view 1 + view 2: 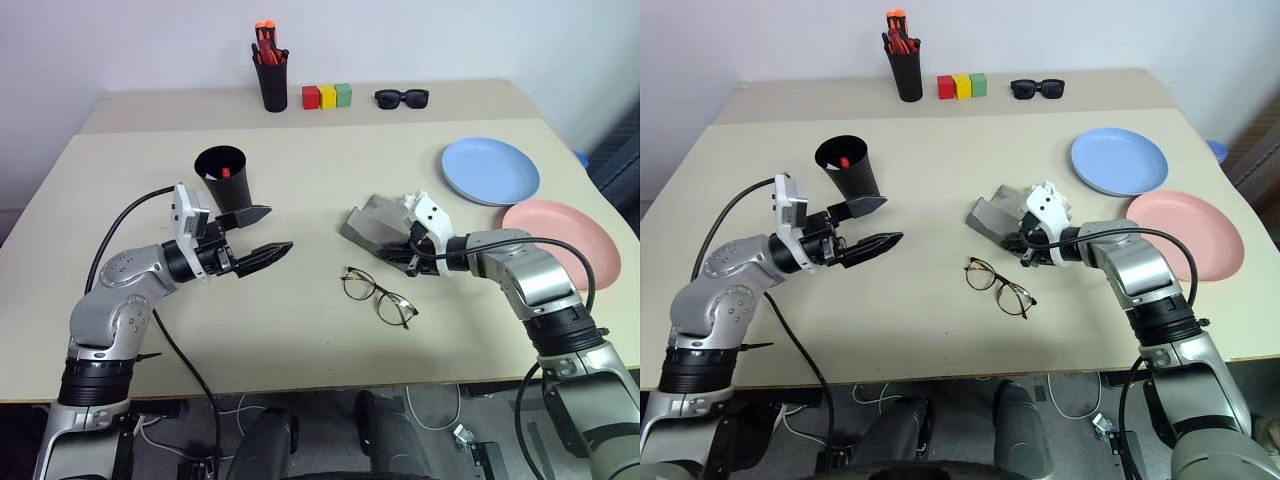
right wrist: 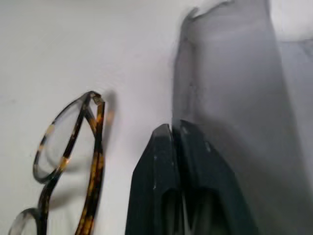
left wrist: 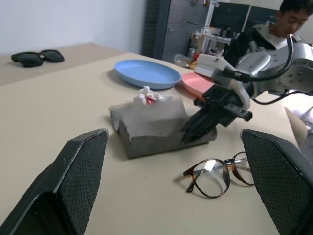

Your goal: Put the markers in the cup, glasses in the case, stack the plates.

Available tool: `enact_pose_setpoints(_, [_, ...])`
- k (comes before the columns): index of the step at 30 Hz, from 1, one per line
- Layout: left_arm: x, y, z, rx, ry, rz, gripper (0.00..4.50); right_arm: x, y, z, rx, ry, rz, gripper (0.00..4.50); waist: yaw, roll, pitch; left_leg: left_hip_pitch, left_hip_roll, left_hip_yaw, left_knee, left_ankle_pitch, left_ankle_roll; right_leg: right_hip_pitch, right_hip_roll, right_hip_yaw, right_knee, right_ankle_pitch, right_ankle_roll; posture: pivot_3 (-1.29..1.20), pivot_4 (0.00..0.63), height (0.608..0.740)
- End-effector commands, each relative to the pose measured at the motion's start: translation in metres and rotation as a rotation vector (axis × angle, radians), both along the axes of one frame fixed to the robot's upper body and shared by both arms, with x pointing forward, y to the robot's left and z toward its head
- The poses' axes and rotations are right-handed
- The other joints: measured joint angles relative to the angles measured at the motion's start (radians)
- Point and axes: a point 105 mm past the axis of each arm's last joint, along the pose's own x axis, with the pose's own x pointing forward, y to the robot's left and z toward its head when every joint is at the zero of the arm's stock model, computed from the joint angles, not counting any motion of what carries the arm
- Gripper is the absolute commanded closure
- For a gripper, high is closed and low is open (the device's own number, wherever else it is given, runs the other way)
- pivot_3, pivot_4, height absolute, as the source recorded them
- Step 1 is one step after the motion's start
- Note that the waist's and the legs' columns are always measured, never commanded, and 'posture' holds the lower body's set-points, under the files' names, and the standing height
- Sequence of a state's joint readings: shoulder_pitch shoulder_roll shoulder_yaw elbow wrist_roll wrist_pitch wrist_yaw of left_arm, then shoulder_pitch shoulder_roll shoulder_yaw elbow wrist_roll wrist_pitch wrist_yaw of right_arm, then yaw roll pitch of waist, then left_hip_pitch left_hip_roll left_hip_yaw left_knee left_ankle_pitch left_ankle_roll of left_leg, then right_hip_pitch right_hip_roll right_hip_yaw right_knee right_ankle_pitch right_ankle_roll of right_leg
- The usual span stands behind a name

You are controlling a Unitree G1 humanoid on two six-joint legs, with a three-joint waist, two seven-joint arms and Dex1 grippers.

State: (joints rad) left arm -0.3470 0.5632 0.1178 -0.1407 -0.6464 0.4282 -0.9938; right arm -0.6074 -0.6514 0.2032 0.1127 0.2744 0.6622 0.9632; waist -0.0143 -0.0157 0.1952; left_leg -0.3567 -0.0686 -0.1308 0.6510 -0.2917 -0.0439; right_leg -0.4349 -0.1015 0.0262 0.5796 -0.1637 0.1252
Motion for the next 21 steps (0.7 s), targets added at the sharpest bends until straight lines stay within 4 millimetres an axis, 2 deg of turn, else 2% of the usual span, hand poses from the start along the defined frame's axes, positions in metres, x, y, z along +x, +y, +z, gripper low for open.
enact_pose_setpoints(1, [-0.003, 0.004, 0.011, -0.012, -0.041, 0.009, 0.0, 0.003, 0.006, 0.023, 0.008, -0.069, 0.046, 4.48, 0.0, 0.0, 0.0, 0.0, 0.0, 0.0, 0.0, 0.0, 0.0, 0.0, 0.0, 0.0, 0.0, 0.0, 0.0, 0.0, 0.15, 0.74])
enact_pose_setpoints(5, [-0.001, 0.002, 0.013, -0.019, -0.042, 0.007, 0.0, 0.001, 0.019, 0.041, 0.058, -0.105, 0.106, 4.48, -0.002, 0.0, 0.0, 0.0, 0.0, 0.0, 0.0, 0.0, 0.0, 0.0, 0.0, 0.0, 0.0, 0.0, 0.0, 0.0, 0.15, 0.74])
enact_pose_setpoints(10, [0.0, 0.003, 0.017, -0.027, -0.048, 0.006, 0.0, 0.001, 0.051, 0.055, 0.093, -0.156, 0.222, 4.48, -0.004, 0.0, 0.0, 0.0, 0.0, 0.0, 0.0, 0.0, 0.0, 0.0, 0.0, 0.0, 0.0, 0.0, 0.0, 0.0, 0.15, 0.74])
enact_pose_setpoints(15, [0.0, 0.001, 0.019, -0.032, -0.056, 0.003, 0.0, 0.005, 0.074, 0.044, 0.021, -0.19, 0.35, 4.48, -0.003, 0.0, 0.0, 0.0, 0.0, 0.0, 0.0, 0.0, 0.0, -0.001, 0.0, 0.0, 0.0, 0.0, 0.0, 0.0, 0.15, 0.74])
enact_pose_setpoints(21, [-0.002, 0.0, 0.019, -0.03, -0.057, 0.008, 0.0, 0.022, 0.075, 0.033, -0.117, -0.237, 0.426, 4.48, -0.003, 0.0, 0.0, 0.0, 0.0, 0.0, 0.0, 0.0, 0.0, -0.001, 0.0, 0.0, 0.0, 0.0, 0.0, 0.0, 0.15, 0.74])
